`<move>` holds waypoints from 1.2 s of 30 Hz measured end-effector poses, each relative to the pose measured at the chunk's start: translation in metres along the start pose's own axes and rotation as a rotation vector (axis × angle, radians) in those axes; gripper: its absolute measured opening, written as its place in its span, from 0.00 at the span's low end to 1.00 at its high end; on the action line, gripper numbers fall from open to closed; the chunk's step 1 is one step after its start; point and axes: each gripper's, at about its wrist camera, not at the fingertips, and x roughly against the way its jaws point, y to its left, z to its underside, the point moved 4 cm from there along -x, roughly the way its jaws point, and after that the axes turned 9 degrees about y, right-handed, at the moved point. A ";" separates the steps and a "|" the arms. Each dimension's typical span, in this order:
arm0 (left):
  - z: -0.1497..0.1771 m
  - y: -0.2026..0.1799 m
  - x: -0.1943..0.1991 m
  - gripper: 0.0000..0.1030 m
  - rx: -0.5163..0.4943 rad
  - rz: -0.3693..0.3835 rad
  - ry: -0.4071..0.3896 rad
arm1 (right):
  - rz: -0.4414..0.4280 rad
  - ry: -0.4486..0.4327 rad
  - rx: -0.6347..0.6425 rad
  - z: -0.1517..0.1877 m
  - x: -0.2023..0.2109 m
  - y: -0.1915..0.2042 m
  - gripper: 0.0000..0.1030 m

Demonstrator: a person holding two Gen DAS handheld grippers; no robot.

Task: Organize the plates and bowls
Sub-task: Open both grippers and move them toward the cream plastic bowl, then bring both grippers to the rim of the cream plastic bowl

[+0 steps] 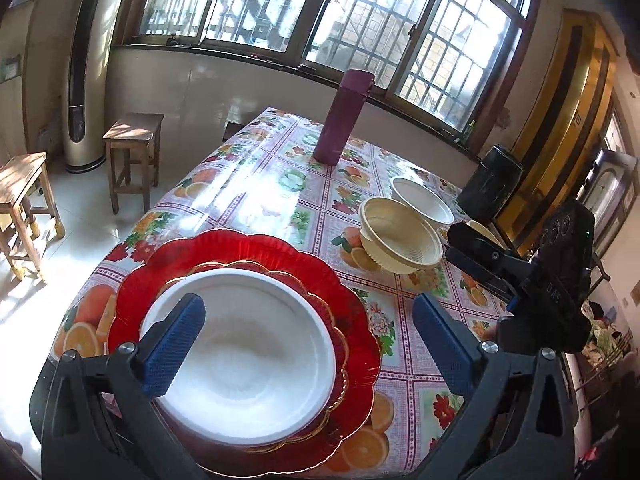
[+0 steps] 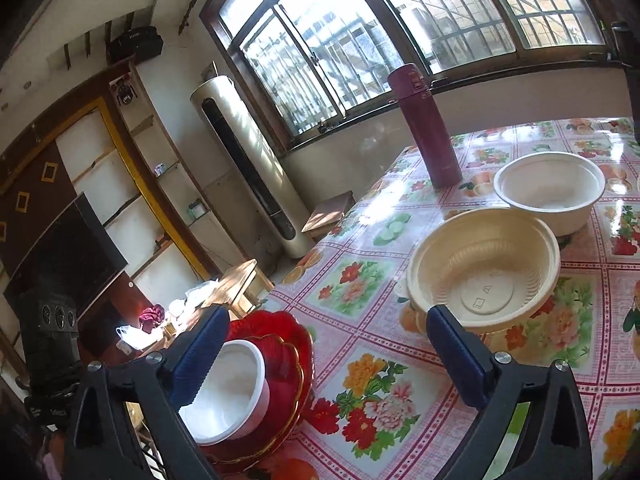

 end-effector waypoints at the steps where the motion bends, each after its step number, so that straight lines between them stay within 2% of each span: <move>1: -0.001 -0.006 -0.004 1.00 -0.012 0.001 0.009 | -0.009 -0.003 -0.036 -0.004 0.003 -0.012 1.00; 4: -0.006 -0.025 -0.016 1.00 -0.041 0.008 0.031 | -0.024 -0.018 -0.165 -0.013 0.011 -0.052 0.99; 9: -0.014 -0.058 -0.038 1.00 -0.088 -0.003 0.075 | -0.015 -0.053 -0.298 -0.019 0.020 -0.100 0.99; 19: -0.026 -0.085 -0.094 1.00 -0.121 -0.118 0.189 | 0.003 -0.033 -0.404 -0.019 0.023 -0.138 0.99; 22: -0.031 -0.087 -0.106 1.00 -0.127 -0.120 0.227 | -0.002 -0.037 -0.436 -0.020 0.024 -0.149 0.99; 26: -0.048 -0.084 -0.121 1.00 -0.092 -0.104 0.274 | -0.064 -0.037 -0.501 -0.021 0.023 -0.167 0.99; 30: -0.068 -0.077 -0.136 1.00 -0.028 -0.074 0.333 | -0.186 -0.019 -0.595 -0.019 0.017 -0.185 0.99; 36: -0.084 -0.071 -0.161 1.00 0.116 0.040 0.425 | -0.280 -0.036 -0.668 -0.016 0.017 -0.197 0.99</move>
